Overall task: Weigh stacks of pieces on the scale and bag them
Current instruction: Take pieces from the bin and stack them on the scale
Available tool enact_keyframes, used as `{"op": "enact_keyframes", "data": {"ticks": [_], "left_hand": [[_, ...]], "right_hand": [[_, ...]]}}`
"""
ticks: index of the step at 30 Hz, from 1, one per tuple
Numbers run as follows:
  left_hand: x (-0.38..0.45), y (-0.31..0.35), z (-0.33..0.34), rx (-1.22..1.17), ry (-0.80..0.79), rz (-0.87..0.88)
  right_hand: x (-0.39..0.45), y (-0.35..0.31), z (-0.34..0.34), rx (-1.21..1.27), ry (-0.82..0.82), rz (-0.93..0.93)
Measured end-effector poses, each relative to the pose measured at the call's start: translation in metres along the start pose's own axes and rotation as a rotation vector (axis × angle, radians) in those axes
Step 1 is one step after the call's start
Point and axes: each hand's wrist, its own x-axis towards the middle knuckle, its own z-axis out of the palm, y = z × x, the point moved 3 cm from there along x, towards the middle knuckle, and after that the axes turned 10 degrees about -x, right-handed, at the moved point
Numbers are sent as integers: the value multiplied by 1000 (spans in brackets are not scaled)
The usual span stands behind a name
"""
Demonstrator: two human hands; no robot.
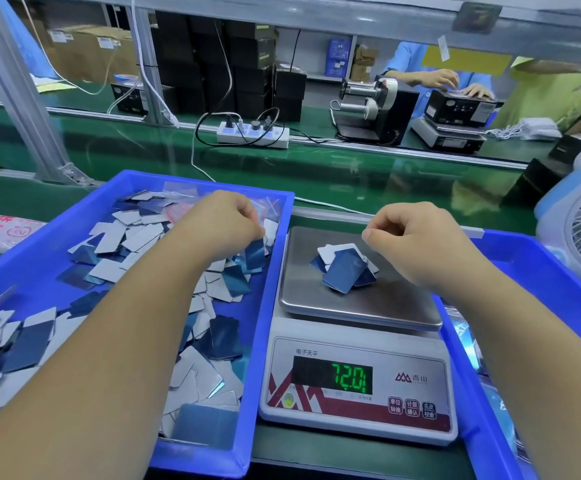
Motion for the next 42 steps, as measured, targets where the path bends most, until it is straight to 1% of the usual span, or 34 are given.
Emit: {"op": "enact_keyframes", "data": {"ticks": [1,2,4,5,6,7,8,10,11,13,16,18,20,23,26,29,32,34,36,40,42], "left_hand": [[-1,2,1,7,7,17],[-2,5,2,-58,15,48],[-5,16,6,-393,-13,136],[-9,23,10,-589,-61,171],[-14,30,16,-737,-123,199],[-19,36,24,-799,-178,229],[-23,40,34,-794,-221,264],[-30,45,53,-712,-279,313],[-32,46,60,-659,-282,329],[-30,46,68,-507,-236,354],[-28,41,68,-143,-130,347],[-28,38,66,-17,-121,331],[-27,38,62,-4,-147,318],[-23,38,56,-47,-206,305],[-22,34,55,-58,-290,302],[-21,31,58,-85,-374,287],[-21,33,62,-67,-394,293],[-20,37,63,-11,-402,292],[-20,43,60,82,-446,278],[-22,51,57,310,-644,229],[-25,55,59,470,-687,275]], "right_hand": [[0,1,0,7,3,3],[0,1,0,12,5,3],[0,1,-1,23,16,3],[0,1,-2,41,26,7],[1,1,-2,72,35,15],[1,2,-2,128,37,26],[1,2,-2,209,23,45],[1,1,-1,363,-36,98],[0,1,0,383,-57,111],[0,1,2,294,-57,100],[-1,1,2,109,-53,77],[-1,0,4,50,-91,65],[-2,0,5,32,-134,55],[-2,2,2,49,-161,65],[-1,8,-1,71,-189,101],[-1,11,0,35,-236,105],[-1,13,3,11,-251,110],[0,14,4,16,-254,117],[0,15,4,33,-267,124],[-3,14,3,22,-337,134],[-4,11,3,-6,-354,120]]}}
